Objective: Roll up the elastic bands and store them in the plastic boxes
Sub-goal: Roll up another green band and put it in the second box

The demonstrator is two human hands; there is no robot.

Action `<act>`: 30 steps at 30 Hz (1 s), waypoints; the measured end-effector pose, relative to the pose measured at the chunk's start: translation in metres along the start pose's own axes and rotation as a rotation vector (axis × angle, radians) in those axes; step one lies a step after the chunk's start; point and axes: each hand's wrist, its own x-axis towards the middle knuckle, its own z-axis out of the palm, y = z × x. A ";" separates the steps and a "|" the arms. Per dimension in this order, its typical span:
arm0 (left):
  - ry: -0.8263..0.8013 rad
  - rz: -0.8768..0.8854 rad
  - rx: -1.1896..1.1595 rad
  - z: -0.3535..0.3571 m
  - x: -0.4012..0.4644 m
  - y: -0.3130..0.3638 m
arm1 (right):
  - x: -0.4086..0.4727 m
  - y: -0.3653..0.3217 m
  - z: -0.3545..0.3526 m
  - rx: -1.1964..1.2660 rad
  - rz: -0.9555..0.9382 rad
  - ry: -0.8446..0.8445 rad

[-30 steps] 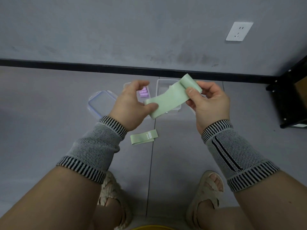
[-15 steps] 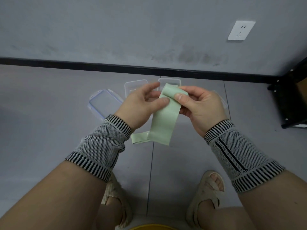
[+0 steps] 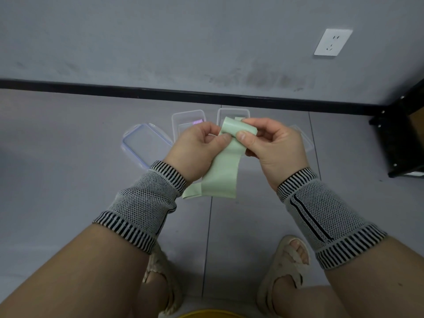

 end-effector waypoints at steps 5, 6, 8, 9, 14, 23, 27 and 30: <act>-0.065 -0.026 -0.051 0.000 -0.002 -0.003 | -0.002 0.000 0.002 0.016 -0.016 -0.020; -0.071 -0.044 -0.097 -0.001 -0.002 -0.002 | -0.002 -0.001 0.002 0.025 -0.010 -0.038; -0.058 -0.092 -0.210 -0.002 -0.002 0.002 | -0.002 -0.002 0.001 0.037 -0.010 -0.082; -0.048 -0.105 -0.236 -0.002 -0.001 0.004 | -0.002 -0.003 0.001 0.034 -0.014 -0.106; -0.067 -0.087 -0.227 -0.004 -0.003 0.006 | -0.003 0.001 0.003 -0.065 -0.030 -0.116; 0.048 0.029 -0.366 -0.004 -0.001 0.006 | -0.012 0.002 0.012 -0.304 -0.127 0.021; 0.081 0.047 -0.308 -0.003 -0.003 0.006 | -0.015 0.003 0.016 -0.354 -0.169 0.030; 0.097 0.039 -0.300 -0.001 -0.003 0.005 | -0.016 0.005 0.017 -0.367 -0.185 0.049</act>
